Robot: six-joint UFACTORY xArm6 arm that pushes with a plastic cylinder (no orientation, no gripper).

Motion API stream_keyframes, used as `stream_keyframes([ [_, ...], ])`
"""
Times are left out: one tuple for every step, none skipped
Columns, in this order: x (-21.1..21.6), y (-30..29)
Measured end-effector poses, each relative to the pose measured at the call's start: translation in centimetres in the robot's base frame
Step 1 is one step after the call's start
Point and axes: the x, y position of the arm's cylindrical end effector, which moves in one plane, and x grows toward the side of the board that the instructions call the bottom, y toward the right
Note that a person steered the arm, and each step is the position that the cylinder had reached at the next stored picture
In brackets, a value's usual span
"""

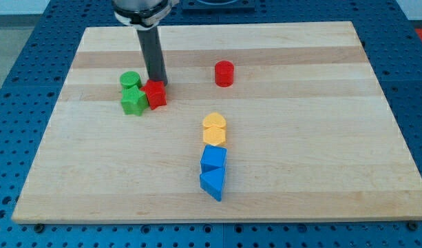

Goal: Move the green circle slightly towards left side

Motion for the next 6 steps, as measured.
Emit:
stream_keyframes([
  [0.5,-2.3],
  [0.6,-4.5],
  [0.4,-6.2],
  [-0.5,-6.3],
  [-0.8,-6.2],
  [-2.0,-6.6],
])
